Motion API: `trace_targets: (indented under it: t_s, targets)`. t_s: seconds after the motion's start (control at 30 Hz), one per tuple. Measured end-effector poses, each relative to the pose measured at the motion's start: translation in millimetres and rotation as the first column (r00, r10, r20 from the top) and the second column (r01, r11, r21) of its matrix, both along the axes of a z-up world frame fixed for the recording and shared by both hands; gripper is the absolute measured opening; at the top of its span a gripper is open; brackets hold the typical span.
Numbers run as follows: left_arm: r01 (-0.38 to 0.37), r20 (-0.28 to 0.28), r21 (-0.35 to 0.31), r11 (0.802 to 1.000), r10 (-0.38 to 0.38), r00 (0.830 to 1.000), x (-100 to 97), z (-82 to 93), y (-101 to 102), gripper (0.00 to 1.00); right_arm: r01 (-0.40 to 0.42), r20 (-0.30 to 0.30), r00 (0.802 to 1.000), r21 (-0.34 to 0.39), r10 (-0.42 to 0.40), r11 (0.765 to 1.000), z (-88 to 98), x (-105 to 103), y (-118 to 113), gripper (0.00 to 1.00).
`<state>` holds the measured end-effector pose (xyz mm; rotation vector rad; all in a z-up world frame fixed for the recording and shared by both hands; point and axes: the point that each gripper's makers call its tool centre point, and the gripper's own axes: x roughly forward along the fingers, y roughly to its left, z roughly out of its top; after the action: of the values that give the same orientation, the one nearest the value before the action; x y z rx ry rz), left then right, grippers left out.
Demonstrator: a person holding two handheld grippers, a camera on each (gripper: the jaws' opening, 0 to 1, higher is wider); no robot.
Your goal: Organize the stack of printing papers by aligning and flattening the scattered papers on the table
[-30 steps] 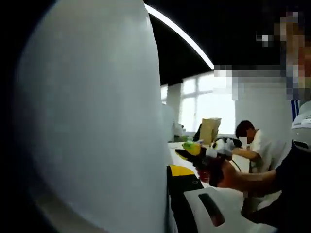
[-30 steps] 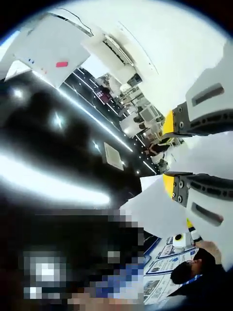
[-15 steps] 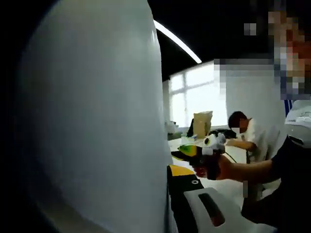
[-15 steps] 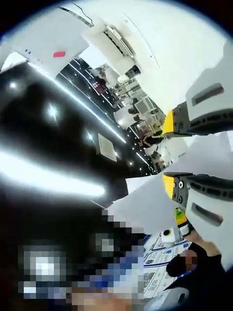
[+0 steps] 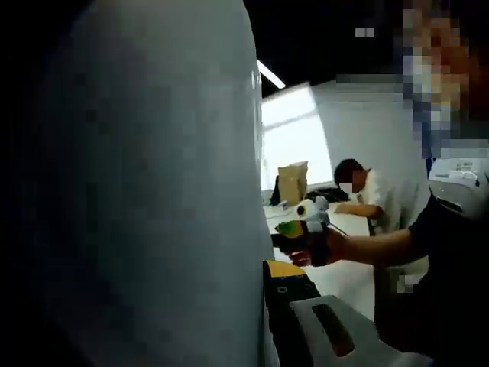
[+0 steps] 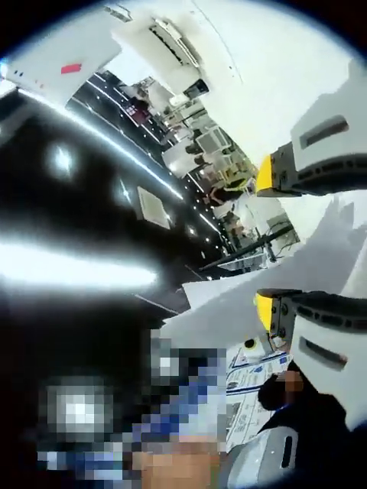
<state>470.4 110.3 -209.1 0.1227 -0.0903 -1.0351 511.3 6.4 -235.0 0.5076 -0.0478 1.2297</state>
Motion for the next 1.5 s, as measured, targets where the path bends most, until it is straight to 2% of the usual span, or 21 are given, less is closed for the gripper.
trace_targets:
  t_s: [0.17,0.2,0.3,0.47,0.53,0.63,0.7,0.73,0.8,0.87,0.93,1.0,1.07,1.1,1.23,1.33,1.5]
  targets:
    - [0.046,-0.007,0.012,0.999,-0.046,0.999,0.0,-0.2,-9,0.06,-0.075,0.07,0.995,-0.044,0.078,0.996,3.7,-9,2,0.52]
    - [0.078,0.002,0.025,0.997,-0.078,0.997,-3.1,0.0,-13,0.06,-0.082,0.093,0.992,-0.074,0.089,0.994,5.3,-12,5,0.52]
    - [0.111,0.002,0.024,0.994,-0.111,0.994,-5.4,3.4,-18,0.06,-0.089,0.133,0.985,-0.133,0.107,0.987,6.4,-11,8,0.52]
    - [0.17,0.01,-0.002,0.985,-0.17,0.985,-9.3,10.1,-25,0.06,-0.125,0.153,0.976,-0.183,0.154,0.975,7.2,-7,8,0.48]
    - [0.188,0.005,-0.008,0.982,-0.187,0.982,-8.0,11.0,-26,0.06,-0.133,0.156,0.974,-0.201,0.166,0.971,6.9,-5,7,0.41]
    - [0.172,-0.005,-0.05,0.984,-0.172,0.985,-0.8,15.3,-27,0.07,-0.149,0.155,0.97,-0.223,0.186,0.963,6.0,-6,8,0.25]
    - [0.149,0.005,-0.092,0.985,-0.149,0.989,4.5,19.9,-28,0.07,-0.126,0.163,0.972,-0.237,0.167,0.963,4.3,-3,10,0.17]
    - [0.142,0.005,-0.093,0.985,-0.142,0.99,6.8,18.5,-28,0.07,-0.114,0.168,0.973,-0.244,0.158,0.963,3.5,-1,10,0.09]
    - [0.113,0.013,-0.098,0.989,-0.113,0.994,12.5,15.6,-28,0.07,-0.074,0.161,0.98,-0.254,0.118,0.964,-1.0,4,11,0.07]
    - [0.087,0.026,-0.101,0.991,-0.085,0.996,15.6,13.6,-26,0.07,-0.074,0.157,0.981,-0.236,0.113,0.969,-2.2,3,10,0.04]
    - [0.07,0.06,-0.086,0.994,-0.065,0.996,15.6,14.2,-22,0.07,-0.086,0.151,0.981,-0.225,0.122,0.971,-1.8,-2,10,0.03]
    - [0.066,0.104,-0.057,0.996,-0.06,0.993,13.4,15.9,-22,0.07,-0.071,0.186,0.976,-0.236,0.117,0.969,0.9,-6,11,0.03]
    - [0.064,0.108,-0.049,0.997,-0.059,0.992,12.8,17.3,-22,0.07,-0.054,0.208,0.972,-0.251,0.108,0.967,2.2,-8,12,0.02]
    - [0.064,0.108,-0.046,0.997,-0.058,0.992,13.4,18.8,-20,0.08,-0.042,0.232,0.967,-0.262,0.105,0.964,3.9,-10,13,0.03]
    - [0.087,0.098,-0.064,0.994,-0.08,0.992,9.6,19.7,-16,0.15,-0.064,0.247,0.959,-0.284,0.137,0.957,-0.4,-18,15,0.11]
    - [0.118,0.08,-0.058,0.991,-0.114,0.99,3.3,10.1,-17,0.18,-0.108,0.216,0.959,-0.322,0.184,0.941,-17.2,-25,21,0.15]
    - [0.142,0.061,-0.033,0.989,-0.139,0.988,-0.6,-1.7,-21,0.18,-0.128,0.194,0.958,-0.363,0.209,0.923,-33.5,-28,27,0.17]
